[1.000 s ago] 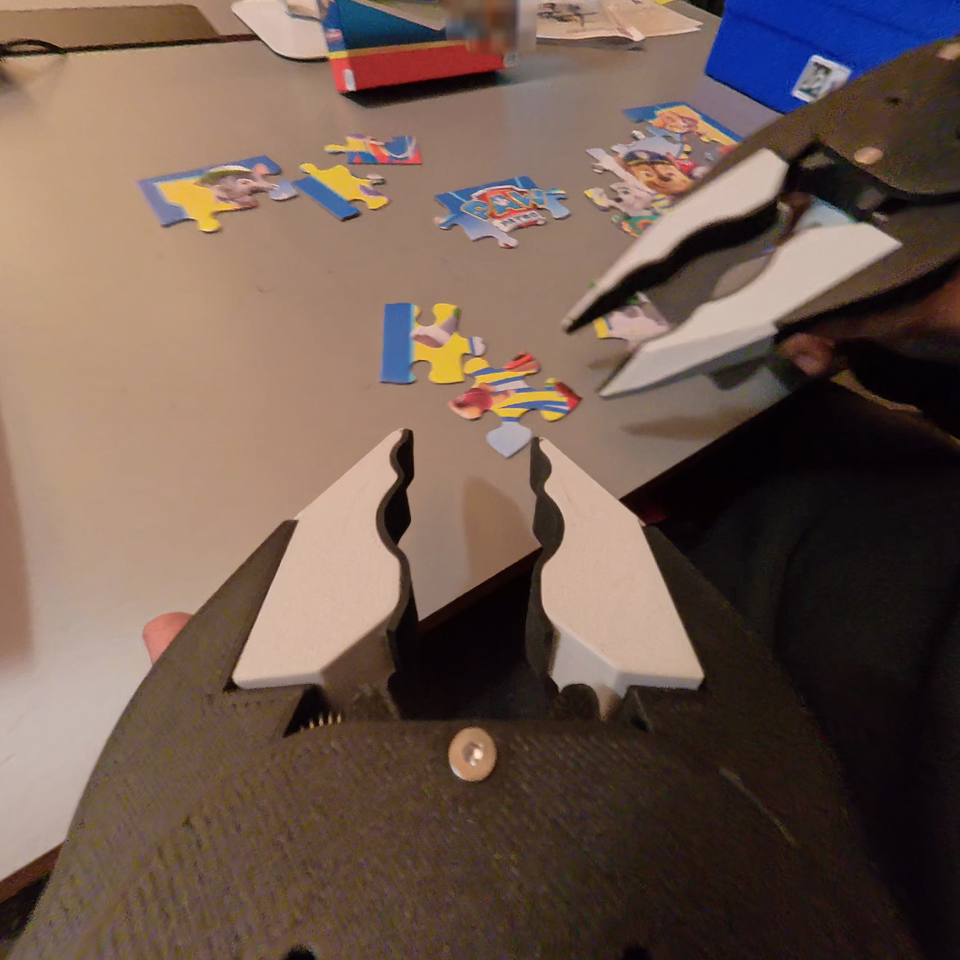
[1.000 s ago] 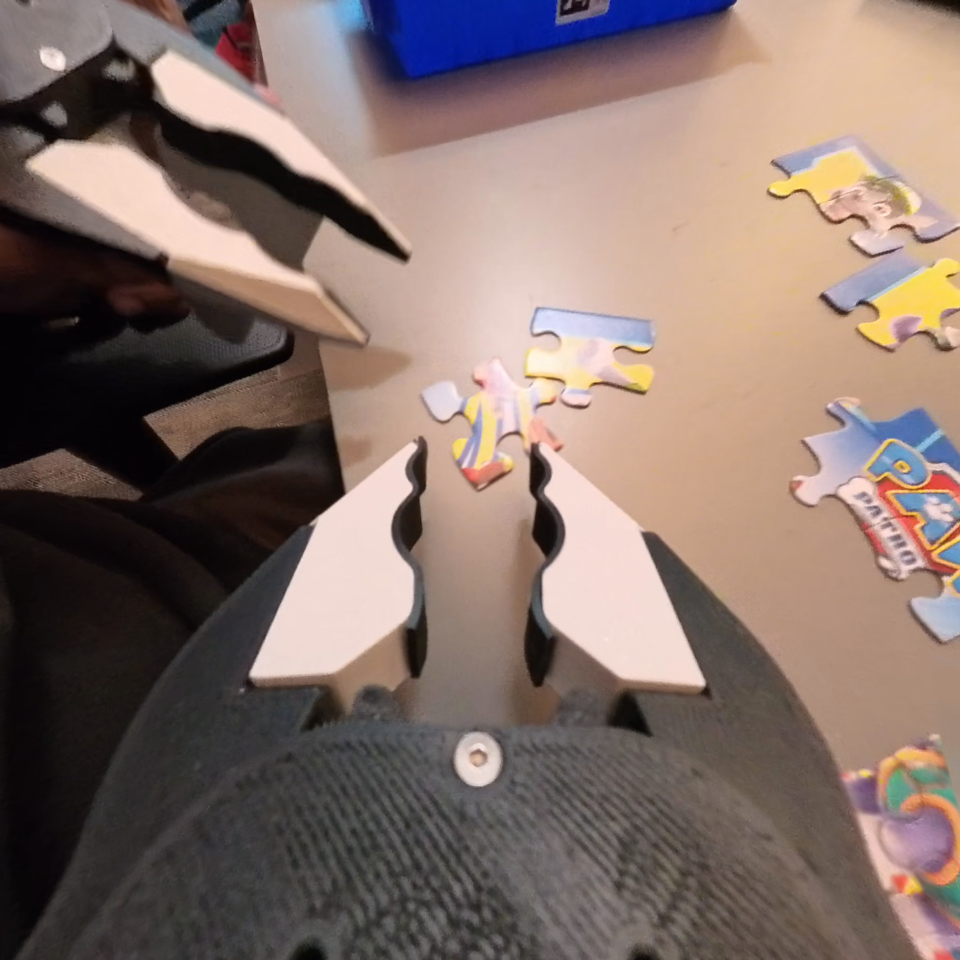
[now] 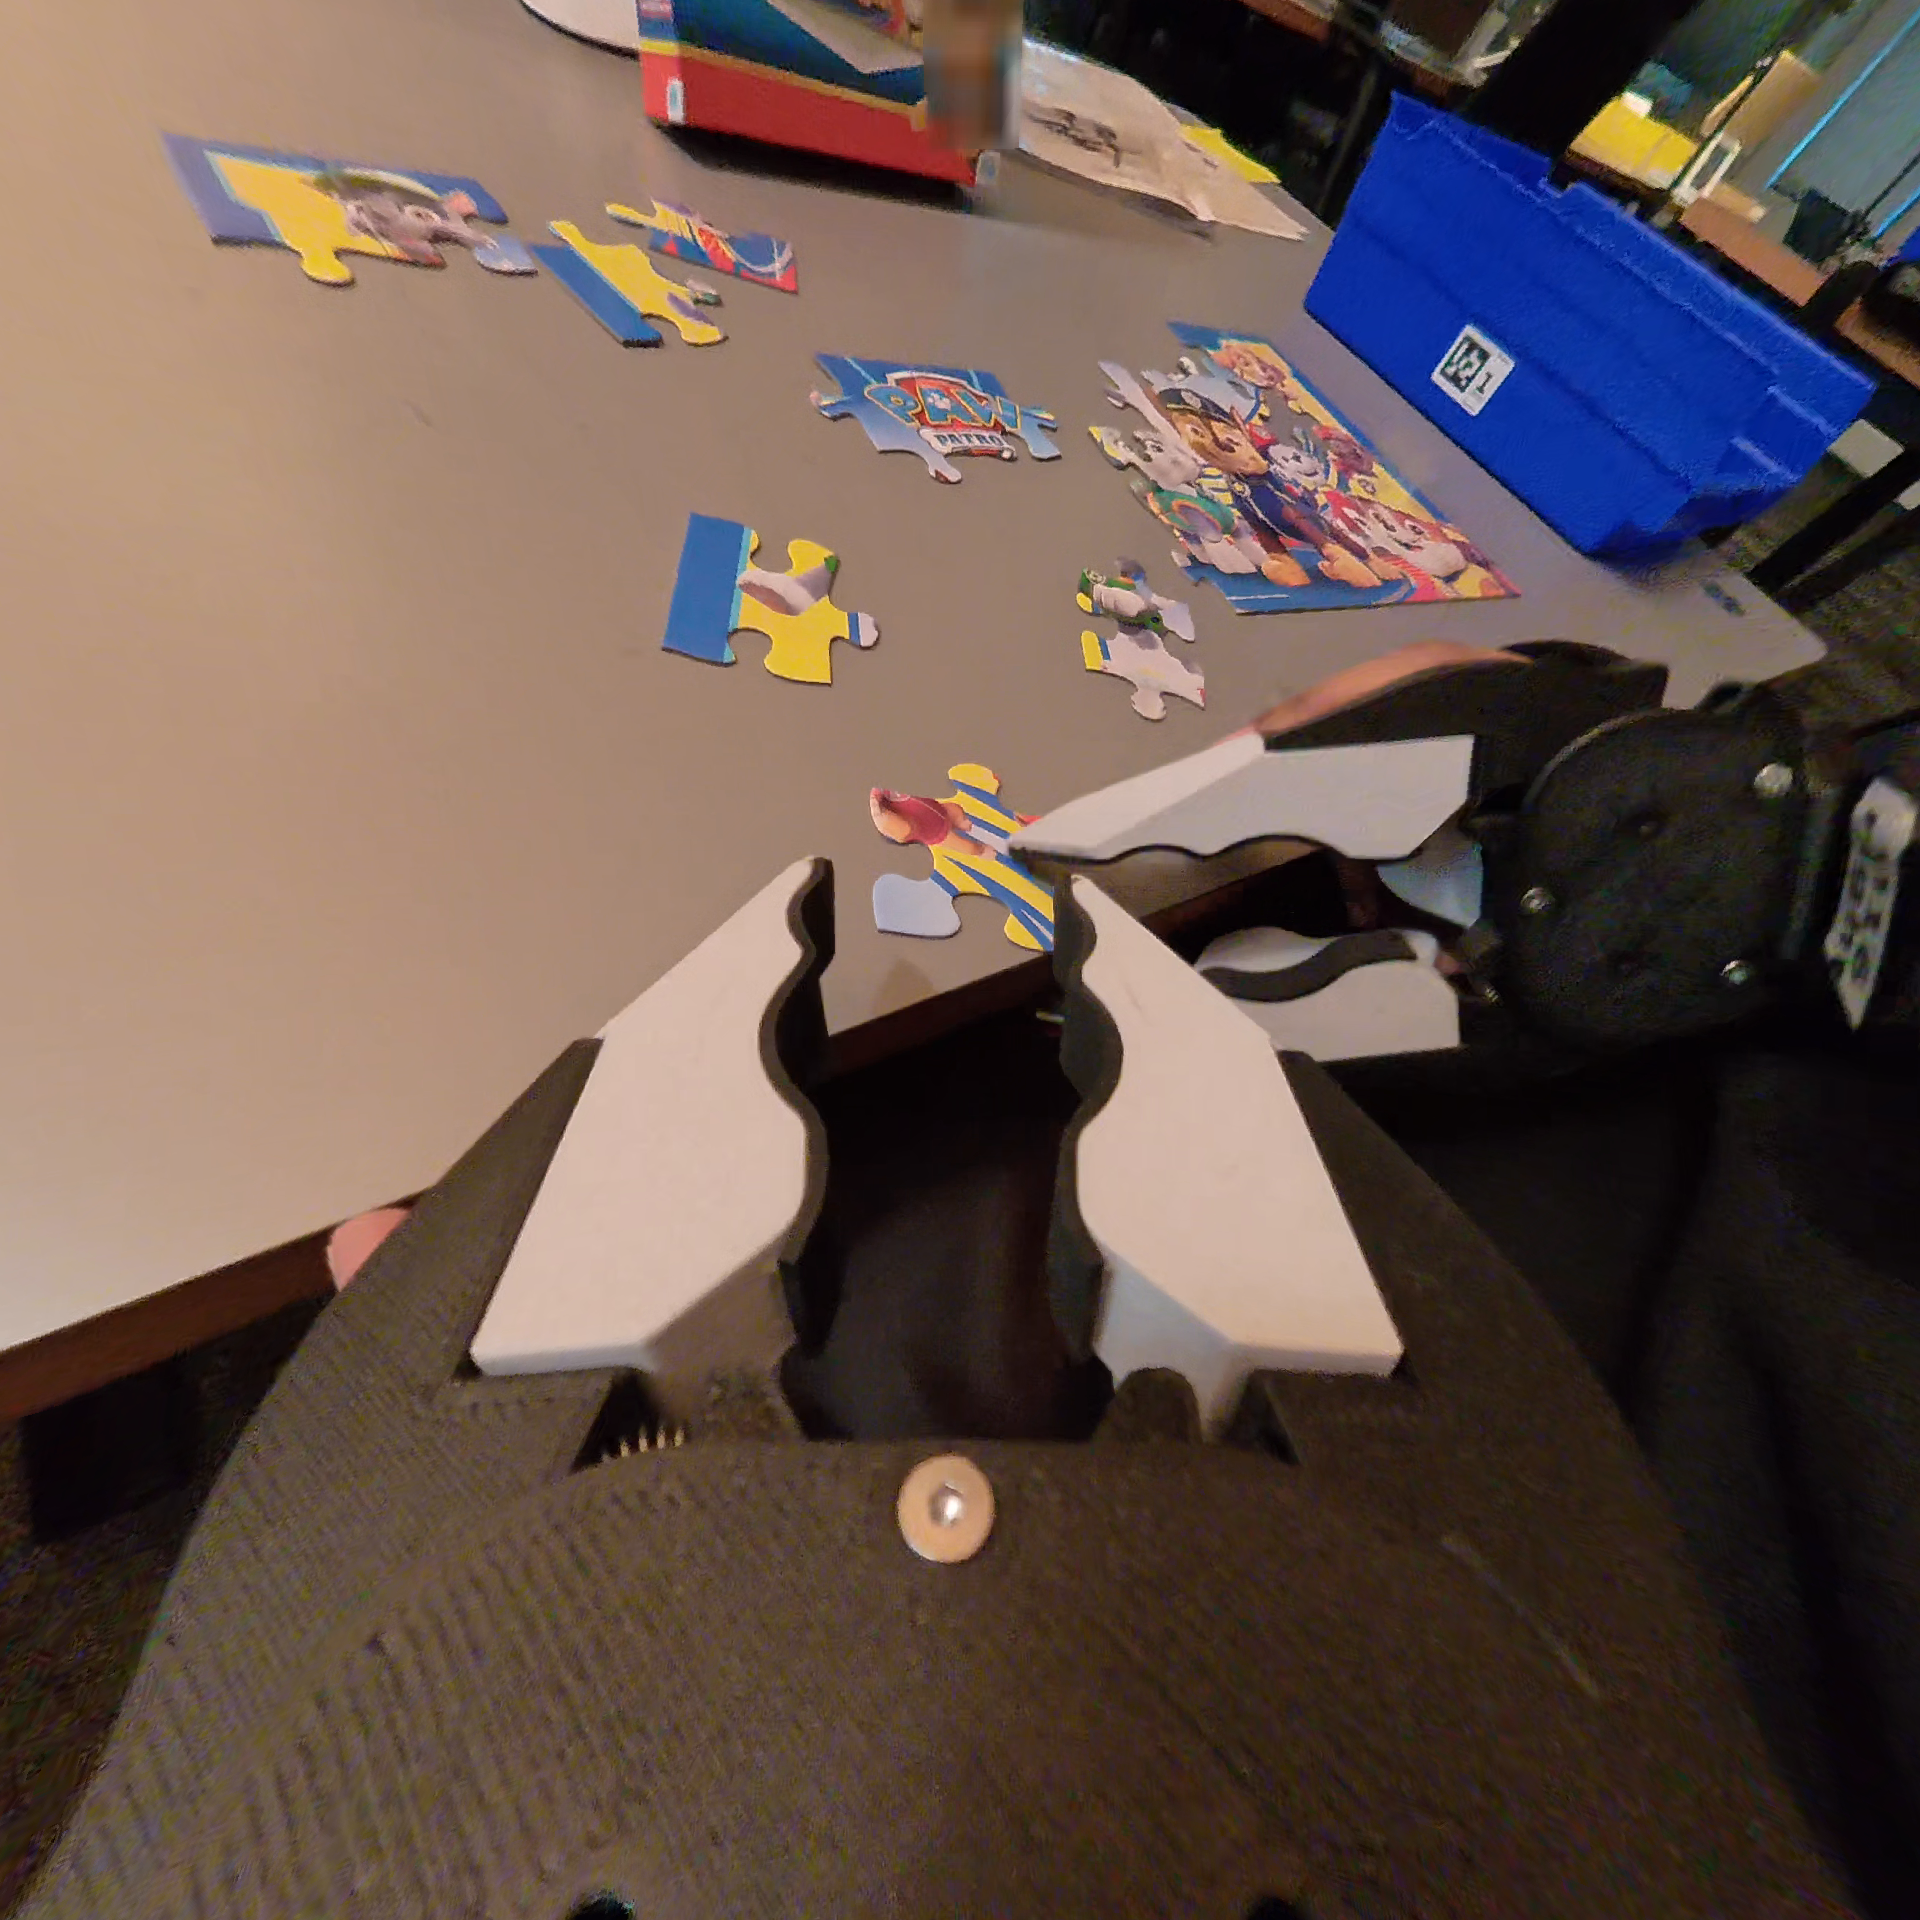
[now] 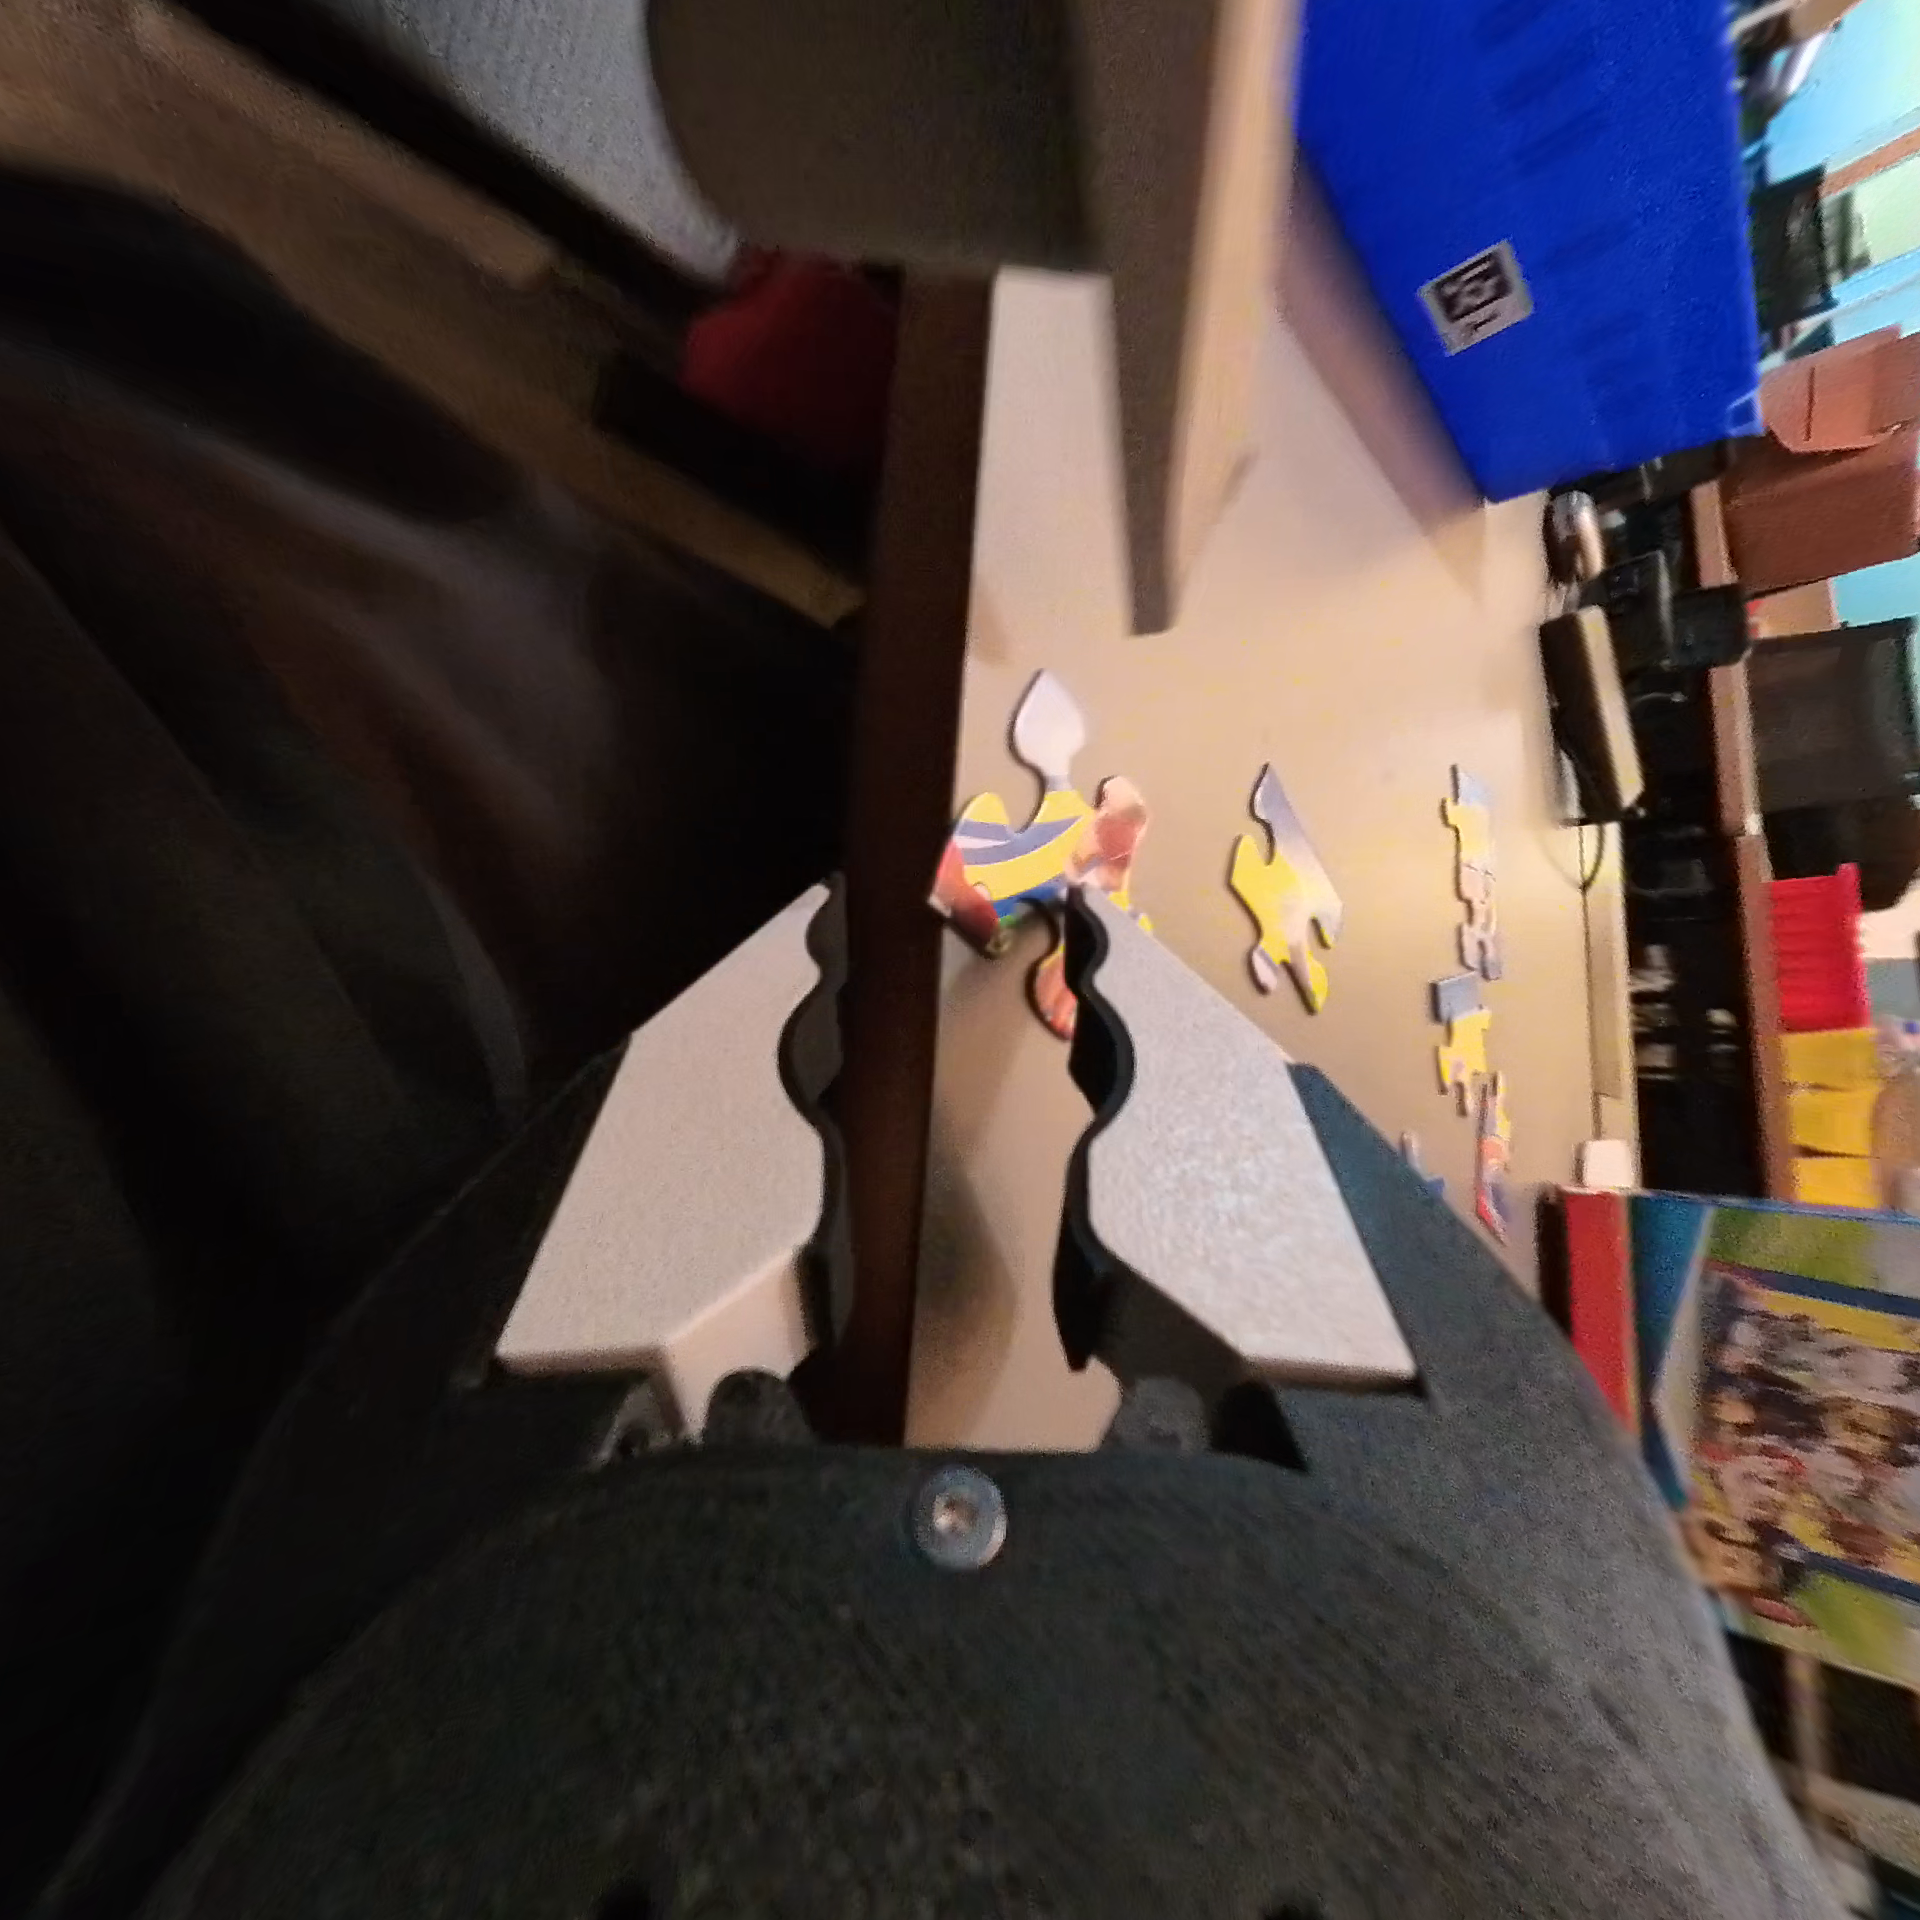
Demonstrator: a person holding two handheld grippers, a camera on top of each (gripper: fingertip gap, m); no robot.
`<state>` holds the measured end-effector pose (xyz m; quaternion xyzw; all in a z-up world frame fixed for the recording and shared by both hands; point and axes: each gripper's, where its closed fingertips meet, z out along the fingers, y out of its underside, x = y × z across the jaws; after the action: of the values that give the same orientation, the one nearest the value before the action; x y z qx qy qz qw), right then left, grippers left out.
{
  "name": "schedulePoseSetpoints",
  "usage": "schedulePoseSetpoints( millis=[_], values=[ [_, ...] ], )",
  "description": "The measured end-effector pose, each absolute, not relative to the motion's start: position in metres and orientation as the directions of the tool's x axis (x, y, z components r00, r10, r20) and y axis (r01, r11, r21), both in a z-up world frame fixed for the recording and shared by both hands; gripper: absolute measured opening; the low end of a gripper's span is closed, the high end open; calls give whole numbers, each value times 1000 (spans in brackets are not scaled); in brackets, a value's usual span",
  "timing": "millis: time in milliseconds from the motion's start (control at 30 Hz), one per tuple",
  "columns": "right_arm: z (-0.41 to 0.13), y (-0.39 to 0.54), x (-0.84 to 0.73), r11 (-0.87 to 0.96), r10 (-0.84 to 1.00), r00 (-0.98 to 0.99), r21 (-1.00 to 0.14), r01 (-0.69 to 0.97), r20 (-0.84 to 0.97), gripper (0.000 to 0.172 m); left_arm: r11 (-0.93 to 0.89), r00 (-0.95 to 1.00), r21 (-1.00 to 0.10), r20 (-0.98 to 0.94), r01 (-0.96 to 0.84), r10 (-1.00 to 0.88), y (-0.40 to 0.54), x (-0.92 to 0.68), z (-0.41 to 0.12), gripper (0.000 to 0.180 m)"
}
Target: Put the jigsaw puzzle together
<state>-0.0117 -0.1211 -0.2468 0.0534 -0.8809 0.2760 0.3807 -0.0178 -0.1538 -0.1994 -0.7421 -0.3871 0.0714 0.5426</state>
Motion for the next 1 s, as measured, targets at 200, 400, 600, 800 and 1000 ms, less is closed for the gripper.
schedulePoseSetpoints(
  millis=[200, 400, 600, 800, 1000],
  values=[
    [-231, -125, 2, 805, 134, -641, -460, -374, 756, 14, -135, 705, -876, 271, 463, 656, -153, -17, -189, 41],
    [-196, -109, -5, 780, 253, -533, -496, -380, 807, 0, -94, 722, -881, 315, 464, 616, -141, -13, -179, 40],
    [-151, -48, -36, 827, 372, -336, -473, -305, 865, 0, -45, 756, -911, 312, 410, 576, -124, -17, -161, 40],
    [-140, 114, -80, 878, 478, -179, -468, 98, 860, 0, -42, 807, -902, 362, 429, 467, -75, -23, -155, 40],
    [-175, 242, -104, 834, 401, -170, -282, 474, 900, 0, -120, 880, -907, 348, 403, 322, -1, -34, -149, 40]
  ],
)
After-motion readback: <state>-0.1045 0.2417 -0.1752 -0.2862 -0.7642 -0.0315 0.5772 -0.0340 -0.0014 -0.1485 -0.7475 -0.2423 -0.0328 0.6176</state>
